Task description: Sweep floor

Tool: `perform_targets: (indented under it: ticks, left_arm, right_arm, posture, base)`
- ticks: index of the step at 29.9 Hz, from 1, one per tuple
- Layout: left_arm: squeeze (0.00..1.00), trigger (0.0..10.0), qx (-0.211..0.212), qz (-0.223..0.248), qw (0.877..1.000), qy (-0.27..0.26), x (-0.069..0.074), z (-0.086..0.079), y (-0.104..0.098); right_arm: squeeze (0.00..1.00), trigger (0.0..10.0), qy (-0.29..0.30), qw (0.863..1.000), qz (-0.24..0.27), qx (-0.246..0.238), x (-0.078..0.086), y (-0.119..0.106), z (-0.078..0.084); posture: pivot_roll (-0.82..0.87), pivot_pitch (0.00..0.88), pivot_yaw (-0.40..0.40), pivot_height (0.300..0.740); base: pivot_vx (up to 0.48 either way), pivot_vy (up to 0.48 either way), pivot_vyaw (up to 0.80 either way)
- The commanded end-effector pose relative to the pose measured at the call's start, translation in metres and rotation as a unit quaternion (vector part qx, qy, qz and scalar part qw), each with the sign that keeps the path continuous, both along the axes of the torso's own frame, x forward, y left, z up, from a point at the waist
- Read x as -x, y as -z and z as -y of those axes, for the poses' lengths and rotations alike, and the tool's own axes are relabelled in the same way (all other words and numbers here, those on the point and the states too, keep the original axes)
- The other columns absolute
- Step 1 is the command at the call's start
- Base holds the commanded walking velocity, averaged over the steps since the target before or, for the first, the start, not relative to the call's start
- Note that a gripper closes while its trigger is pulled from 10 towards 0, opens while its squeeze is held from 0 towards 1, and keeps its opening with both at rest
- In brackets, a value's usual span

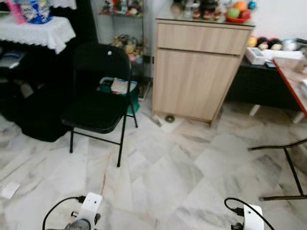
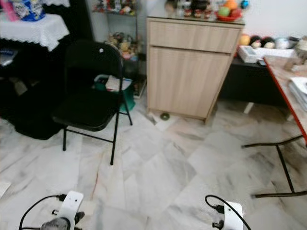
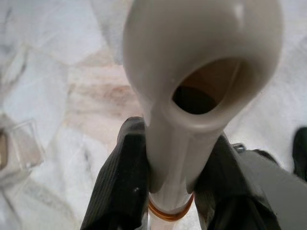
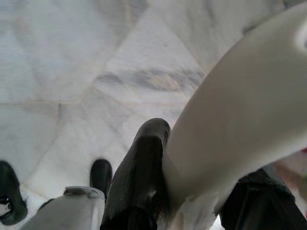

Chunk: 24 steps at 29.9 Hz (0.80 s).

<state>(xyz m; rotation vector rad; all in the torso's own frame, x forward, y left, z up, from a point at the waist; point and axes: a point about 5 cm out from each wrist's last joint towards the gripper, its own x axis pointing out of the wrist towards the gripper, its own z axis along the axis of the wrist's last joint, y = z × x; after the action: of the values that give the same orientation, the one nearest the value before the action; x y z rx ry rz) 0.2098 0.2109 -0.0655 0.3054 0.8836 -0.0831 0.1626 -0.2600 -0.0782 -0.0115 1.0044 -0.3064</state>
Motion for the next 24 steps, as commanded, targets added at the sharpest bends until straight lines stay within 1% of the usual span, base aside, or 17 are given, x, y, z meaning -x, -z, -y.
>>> perform_targets:
  ticks: [1,13,24]
  left_arm:
    - [0.00,10.0,0.075,-0.018,0.986,-0.149,0.0371,-0.0248,0.0134]
    - [0.00,10.0,0.073,-0.021,0.986,-0.150,0.0386,-0.0274,0.0135]
    - [0.00,10.0,0.073,-0.025,0.986,-0.151,0.0405,-0.0261,0.0148]
  right_arm:
    - [0.00,10.0,-0.071,0.992,0.036,-0.100,-0.0228,0.0058,-0.0783]
    - [0.00,10.0,-0.073,0.992,0.036,-0.099,-0.0247,0.0051,-0.0791]
    - [0.00,10.0,-0.075,0.991,0.043,-0.099,-0.0312,0.0020,-0.0806]
  posture:
    - [0.01,0.050,-0.113,0.740]
    - [0.00,0.053,-0.114,0.740]
    - [0.01,0.055,-0.114,0.740]
  base:
    - [0.000,0.000,0.80]
    - [0.000,0.000,0.80]
    - [0.000,0.000,0.80]
